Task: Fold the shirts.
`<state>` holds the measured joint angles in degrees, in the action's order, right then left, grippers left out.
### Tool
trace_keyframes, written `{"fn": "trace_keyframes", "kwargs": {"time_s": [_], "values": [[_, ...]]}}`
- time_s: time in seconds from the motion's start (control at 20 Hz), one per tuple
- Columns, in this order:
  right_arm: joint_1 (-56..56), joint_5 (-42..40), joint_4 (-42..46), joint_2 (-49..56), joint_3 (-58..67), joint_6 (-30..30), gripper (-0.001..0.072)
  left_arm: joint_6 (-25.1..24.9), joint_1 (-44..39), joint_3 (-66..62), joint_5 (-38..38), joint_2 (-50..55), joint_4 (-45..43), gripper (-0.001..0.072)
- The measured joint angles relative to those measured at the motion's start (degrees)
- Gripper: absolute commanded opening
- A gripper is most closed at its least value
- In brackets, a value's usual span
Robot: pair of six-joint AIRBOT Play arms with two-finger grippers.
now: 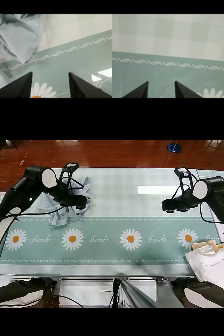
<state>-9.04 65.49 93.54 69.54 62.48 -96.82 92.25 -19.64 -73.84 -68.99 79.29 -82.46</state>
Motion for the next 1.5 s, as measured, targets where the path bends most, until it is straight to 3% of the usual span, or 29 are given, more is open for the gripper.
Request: {"fn": "trace_keyframes", "kwargs": {"time_s": [0.8,0.85,0.95,1.25,1.5], "values": [[0.0,-0.9,0.0,0.0,0.0,0.0,0.0384,0.0,0.0,0.0,1.7,0.0,0.4,0.0532],[0.0,-1.1,0.0,0.0,0.0,0.0,0.0384,0.0,0.0,0.0,2.4,0.0,0.5,0.0542],[0.0,-1.4,0.0,0.0,0.0,0.1,0.0384,0.0,0.3,-0.1,4.4,0.0,0.4,0.072],[0.0,-1.6,0.1,0.0,0.0,1.2,0.0383,0.0,6.0,-0.7,15.3,0.1,-6.5,0.072],[0.0,-1.7,0.0,0.0,0.0,1.4,0.0383,0.0,14.0,-0.8,19.5,2.8,-8.9,0.072]]}}
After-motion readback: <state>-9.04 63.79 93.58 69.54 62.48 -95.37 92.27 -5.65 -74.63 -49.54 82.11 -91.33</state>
